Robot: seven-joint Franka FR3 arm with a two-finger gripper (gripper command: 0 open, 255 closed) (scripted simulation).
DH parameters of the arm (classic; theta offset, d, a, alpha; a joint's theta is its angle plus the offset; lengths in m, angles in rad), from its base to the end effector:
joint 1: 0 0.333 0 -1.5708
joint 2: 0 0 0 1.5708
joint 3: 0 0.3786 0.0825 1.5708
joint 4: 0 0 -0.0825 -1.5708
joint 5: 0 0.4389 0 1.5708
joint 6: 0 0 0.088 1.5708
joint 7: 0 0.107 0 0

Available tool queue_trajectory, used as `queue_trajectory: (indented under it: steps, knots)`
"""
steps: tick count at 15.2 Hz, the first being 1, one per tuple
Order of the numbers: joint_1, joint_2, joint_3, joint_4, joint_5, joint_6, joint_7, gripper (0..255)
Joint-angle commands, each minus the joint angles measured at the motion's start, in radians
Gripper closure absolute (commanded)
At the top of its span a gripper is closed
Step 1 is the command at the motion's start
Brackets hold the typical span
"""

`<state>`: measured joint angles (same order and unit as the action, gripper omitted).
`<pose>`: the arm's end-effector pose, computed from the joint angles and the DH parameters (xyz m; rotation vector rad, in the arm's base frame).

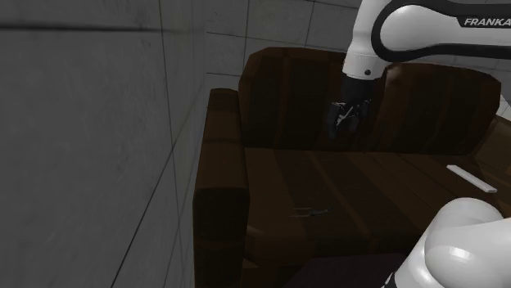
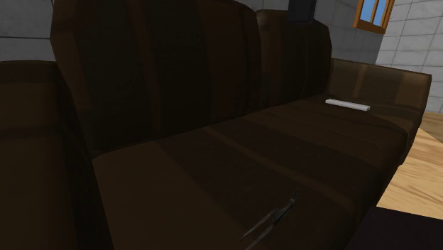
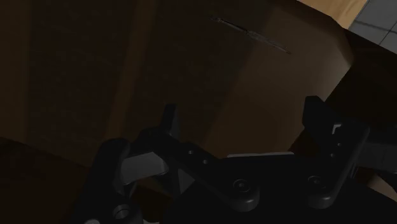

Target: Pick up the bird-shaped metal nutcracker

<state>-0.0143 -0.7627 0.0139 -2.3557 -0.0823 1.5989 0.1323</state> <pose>0.3273 -0.0071 0.6304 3.0433 -0.2049 0.0179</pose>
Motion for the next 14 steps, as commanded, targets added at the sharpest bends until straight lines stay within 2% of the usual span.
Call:
queue_trajectory:
  steps: [1, 8, 14]
  knots:
    - [0.0, 0.0, 0.0, 0.0, 0.0, 0.0, 0.0, 0]
    - [0.121, -0.094, -0.139, -0.299, -0.025, 0.277, -0.36, 0]
    - [0.216, -0.092, -0.296, -0.495, -0.068, 0.518, -0.688, 0]
